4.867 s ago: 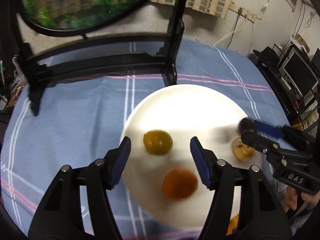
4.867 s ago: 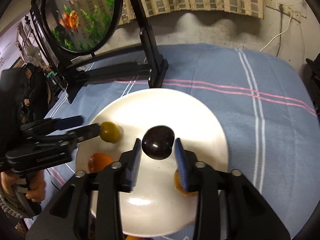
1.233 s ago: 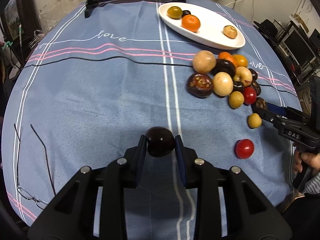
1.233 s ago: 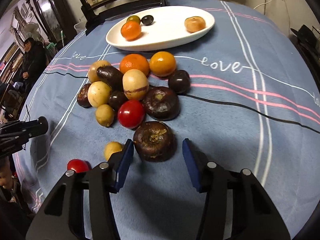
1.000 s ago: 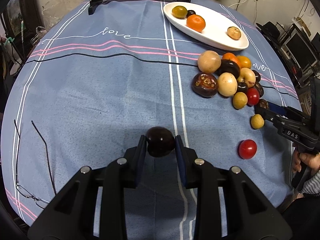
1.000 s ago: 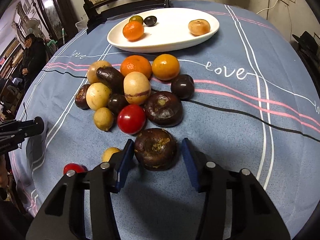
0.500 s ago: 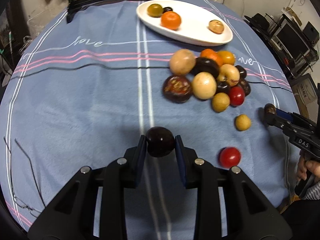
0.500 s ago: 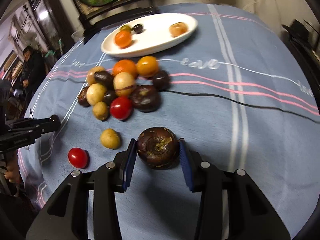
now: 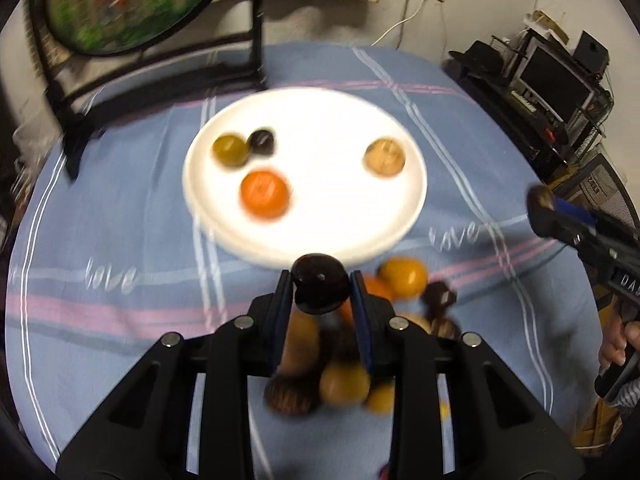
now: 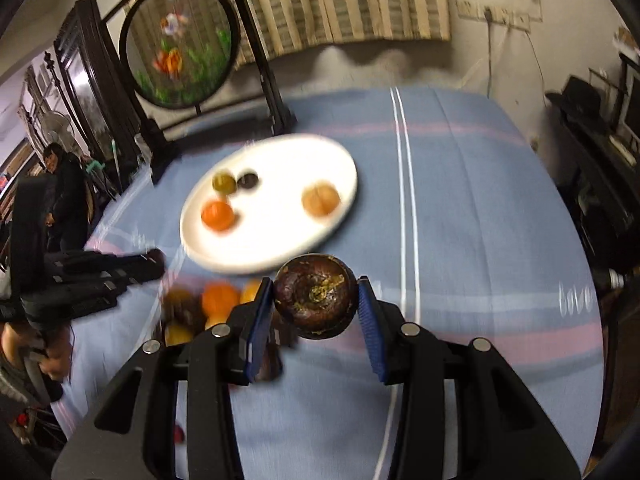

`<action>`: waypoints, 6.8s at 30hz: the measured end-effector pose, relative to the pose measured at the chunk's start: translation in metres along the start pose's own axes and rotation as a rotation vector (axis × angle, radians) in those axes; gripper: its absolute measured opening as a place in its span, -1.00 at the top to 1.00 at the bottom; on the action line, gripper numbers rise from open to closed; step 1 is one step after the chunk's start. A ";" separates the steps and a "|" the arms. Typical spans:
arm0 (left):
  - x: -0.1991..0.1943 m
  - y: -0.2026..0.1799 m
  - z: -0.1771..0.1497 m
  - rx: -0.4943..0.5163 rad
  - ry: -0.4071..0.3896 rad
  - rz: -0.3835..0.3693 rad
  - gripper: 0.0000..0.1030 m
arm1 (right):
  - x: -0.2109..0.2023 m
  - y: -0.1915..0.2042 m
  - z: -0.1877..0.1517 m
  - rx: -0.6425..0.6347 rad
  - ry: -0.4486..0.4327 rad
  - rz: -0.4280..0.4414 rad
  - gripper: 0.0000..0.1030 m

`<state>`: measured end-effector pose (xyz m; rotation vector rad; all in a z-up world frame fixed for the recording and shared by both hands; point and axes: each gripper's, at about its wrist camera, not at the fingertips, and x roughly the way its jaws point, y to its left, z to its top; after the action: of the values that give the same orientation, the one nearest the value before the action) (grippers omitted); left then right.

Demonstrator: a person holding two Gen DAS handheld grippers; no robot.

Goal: Organize fruits
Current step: 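Carry both fruits onto the white plate and open both tools, then withdraw both open tools from the plate back to the pile, then lower the left tool onto a large dark brown fruit and close it, then grasp a red tomato with the right tool while the left tool holds the brown fruit, then carry both fruits onto the white plate and open both tools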

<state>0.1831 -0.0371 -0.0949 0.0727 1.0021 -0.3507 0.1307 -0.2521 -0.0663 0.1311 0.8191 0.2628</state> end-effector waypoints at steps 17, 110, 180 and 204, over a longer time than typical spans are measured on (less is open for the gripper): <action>0.087 -0.001 0.047 -0.026 0.067 -0.038 0.39 | 0.173 0.006 0.101 -0.047 0.082 0.066 0.16; 0.015 0.052 -0.111 -0.139 0.092 0.069 0.15 | -0.092 0.013 -0.121 0.040 0.076 -0.152 -0.32; 0.037 0.010 0.007 -0.027 0.023 -0.016 0.15 | 0.047 0.018 0.000 -0.081 0.057 0.093 0.42; 0.028 0.034 -0.002 -0.098 0.028 0.024 -0.09 | 0.097 0.011 0.032 0.022 0.081 0.142 0.35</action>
<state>0.2058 -0.0120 -0.1227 0.0010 1.0438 -0.2793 0.2158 -0.2150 -0.1109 0.2004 0.8943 0.3948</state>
